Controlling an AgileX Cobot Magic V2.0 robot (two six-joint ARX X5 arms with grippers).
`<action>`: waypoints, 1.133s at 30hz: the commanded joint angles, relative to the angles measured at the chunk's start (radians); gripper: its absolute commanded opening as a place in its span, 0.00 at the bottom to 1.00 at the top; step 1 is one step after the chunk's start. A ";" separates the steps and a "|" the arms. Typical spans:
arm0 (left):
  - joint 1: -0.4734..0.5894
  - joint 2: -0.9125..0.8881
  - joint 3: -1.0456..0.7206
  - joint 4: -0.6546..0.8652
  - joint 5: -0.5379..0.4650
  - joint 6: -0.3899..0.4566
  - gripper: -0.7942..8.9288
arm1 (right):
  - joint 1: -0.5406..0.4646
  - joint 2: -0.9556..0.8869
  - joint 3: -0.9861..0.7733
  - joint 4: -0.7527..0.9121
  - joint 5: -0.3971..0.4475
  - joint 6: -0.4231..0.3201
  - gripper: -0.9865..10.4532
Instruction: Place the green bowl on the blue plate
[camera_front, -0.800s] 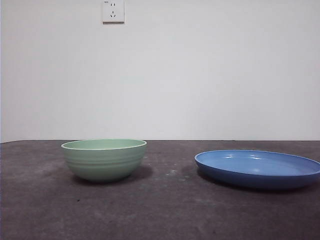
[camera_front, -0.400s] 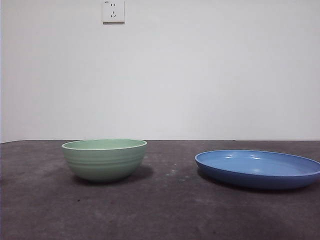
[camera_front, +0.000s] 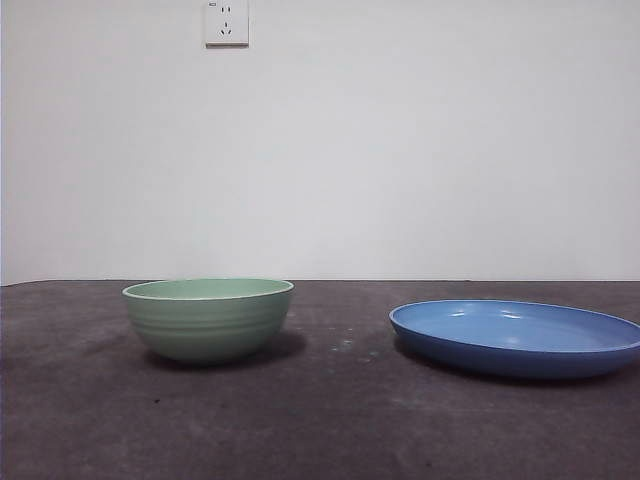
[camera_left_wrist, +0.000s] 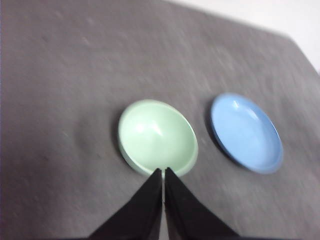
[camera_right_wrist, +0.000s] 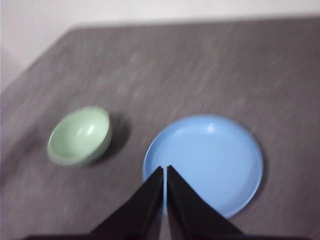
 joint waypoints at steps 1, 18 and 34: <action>-0.028 0.041 0.061 -0.064 0.023 0.101 0.09 | 0.006 0.056 0.045 -0.084 -0.042 -0.096 0.09; -0.130 0.091 0.106 -0.182 0.026 0.182 0.21 | 0.105 0.129 0.065 -0.259 -0.055 -0.174 0.13; -0.130 0.105 0.106 -0.137 0.019 0.131 0.53 | 0.105 0.129 0.065 -0.258 -0.055 -0.148 0.43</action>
